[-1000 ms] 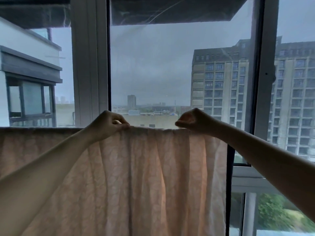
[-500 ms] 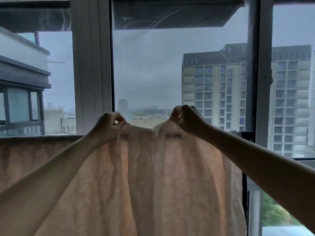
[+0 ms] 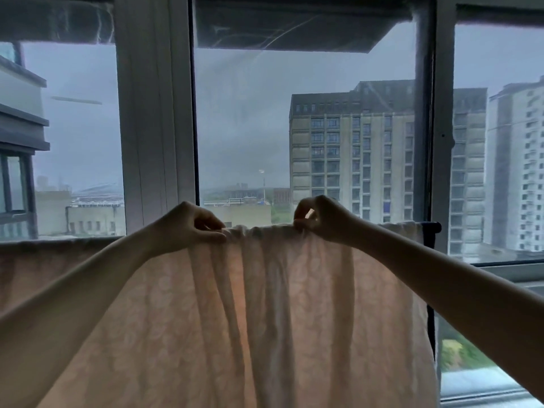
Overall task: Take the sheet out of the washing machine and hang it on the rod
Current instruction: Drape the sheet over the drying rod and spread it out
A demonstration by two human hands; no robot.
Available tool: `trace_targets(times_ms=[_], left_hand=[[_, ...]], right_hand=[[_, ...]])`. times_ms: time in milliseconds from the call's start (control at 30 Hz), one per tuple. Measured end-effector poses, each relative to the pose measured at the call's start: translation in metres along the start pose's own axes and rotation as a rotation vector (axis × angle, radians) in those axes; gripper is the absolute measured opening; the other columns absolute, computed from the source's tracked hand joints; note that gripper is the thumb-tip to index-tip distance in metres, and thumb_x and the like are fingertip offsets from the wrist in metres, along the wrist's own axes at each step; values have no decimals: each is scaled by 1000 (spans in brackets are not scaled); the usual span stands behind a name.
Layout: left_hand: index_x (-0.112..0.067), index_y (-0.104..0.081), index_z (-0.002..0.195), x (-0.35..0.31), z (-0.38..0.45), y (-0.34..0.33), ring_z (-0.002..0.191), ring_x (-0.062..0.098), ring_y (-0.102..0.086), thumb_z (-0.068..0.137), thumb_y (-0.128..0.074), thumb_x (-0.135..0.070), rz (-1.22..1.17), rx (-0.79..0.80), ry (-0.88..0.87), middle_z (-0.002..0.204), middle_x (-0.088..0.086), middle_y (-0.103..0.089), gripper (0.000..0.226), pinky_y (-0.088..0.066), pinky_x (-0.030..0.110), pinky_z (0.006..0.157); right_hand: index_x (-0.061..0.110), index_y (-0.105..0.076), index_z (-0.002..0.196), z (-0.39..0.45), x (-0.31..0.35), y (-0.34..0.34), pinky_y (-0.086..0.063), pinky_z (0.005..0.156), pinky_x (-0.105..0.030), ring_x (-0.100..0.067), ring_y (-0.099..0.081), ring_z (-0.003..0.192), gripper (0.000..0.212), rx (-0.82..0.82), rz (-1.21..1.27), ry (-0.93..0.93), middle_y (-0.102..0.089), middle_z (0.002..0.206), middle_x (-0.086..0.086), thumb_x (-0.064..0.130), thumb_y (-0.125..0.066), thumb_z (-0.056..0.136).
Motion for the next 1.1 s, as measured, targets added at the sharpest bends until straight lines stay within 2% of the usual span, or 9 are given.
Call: trace_targets(times_ms=[233, 400, 500, 633, 733, 833, 967, 1033, 1100], left_hand=[[-15, -77, 84, 16, -13, 20, 74, 8, -68, 74, -80, -23, -29, -49, -24, 75, -6, -74, 13, -50, 12, 66], [-12, -75, 72, 20, -17, 30, 64, -1, -64, 79, -76, -18, -14, -144, -14, 66, -5, -71, 9, -44, 6, 60], [-17, -70, 76, 27, -20, 37, 70, 1, -64, 84, -71, -15, 64, -184, -6, 73, -9, -68, 8, -44, 3, 64], [-13, -70, 84, 42, -29, 48, 76, 0, -61, 87, -67, -15, 130, -209, 37, 77, -7, -66, 5, -44, 6, 67], [-14, -71, 84, 57, -37, 58, 74, 3, -62, 86, -68, -22, 170, -198, 93, 78, -5, -69, 9, -45, 17, 66], [-18, -71, 83, 63, -44, 63, 72, 0, -62, 84, -70, -32, 141, -133, 137, 78, -8, -69, 14, -44, 13, 62], [-20, -73, 78, 75, -48, 69, 71, 8, -65, 76, -68, -56, 203, -60, 179, 73, -5, -70, 36, -52, 28, 68], [-20, -72, 69, 86, -52, 74, 64, 11, -62, 66, -55, -79, 321, -47, 205, 64, -3, -67, 61, -51, 30, 65], [-20, -69, 63, 93, -55, 77, 56, 6, -55, 61, -46, -85, 340, -42, 203, 58, -2, -63, 69, -47, 28, 59]], right_hand=[[8, -61, 104, 4, 18, -10, -51, 81, -26, -14, -61, 87, 17, 4, -29, -38, -66, 102, -9, 20, -59, 92], [13, -69, 102, 13, 43, -28, -49, 79, -21, -7, -60, 83, 22, 24, -35, 50, -70, 100, -2, 29, -67, 87], [13, -69, 97, 19, 54, -40, -51, 75, -18, -5, -60, 79, 23, 23, -4, 75, -70, 96, -2, 33, -65, 87], [12, -71, 94, 31, 69, -51, -53, 83, -30, -11, -65, 81, 21, 11, 17, 91, -72, 93, -3, 30, -68, 85], [12, -75, 93, 39, 76, -51, -52, 88, -33, -14, -67, 84, 13, -48, 54, 93, -74, 94, -4, 19, -67, 86], [16, -76, 89, 50, 78, -50, -53, 87, -42, -20, -67, 88, 11, -59, 14, 66, -74, 93, -4, 17, -66, 85], [20, -76, 83, 67, 78, -33, -53, 82, -34, -19, -67, 83, 10, -241, 118, -18, -74, 86, 0, 23, -66, 83], [19, -75, 78, 67, 89, -48, -55, 78, -35, -21, -67, 77, 15, -149, 33, 25, -74, 82, -3, 28, -63, 81], [19, -76, 76, 67, 97, -61, -57, 73, -38, -23, -67, 71, 18, -65, -21, 51, -73, 77, -5, 30, -61, 77]])
Point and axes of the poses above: each hand's wrist, its own z-axis towards the middle knuckle, its own y-axis out of the back of the hand, x = y × z, the point moved 8 cm from there along z, towards the middle knuckle
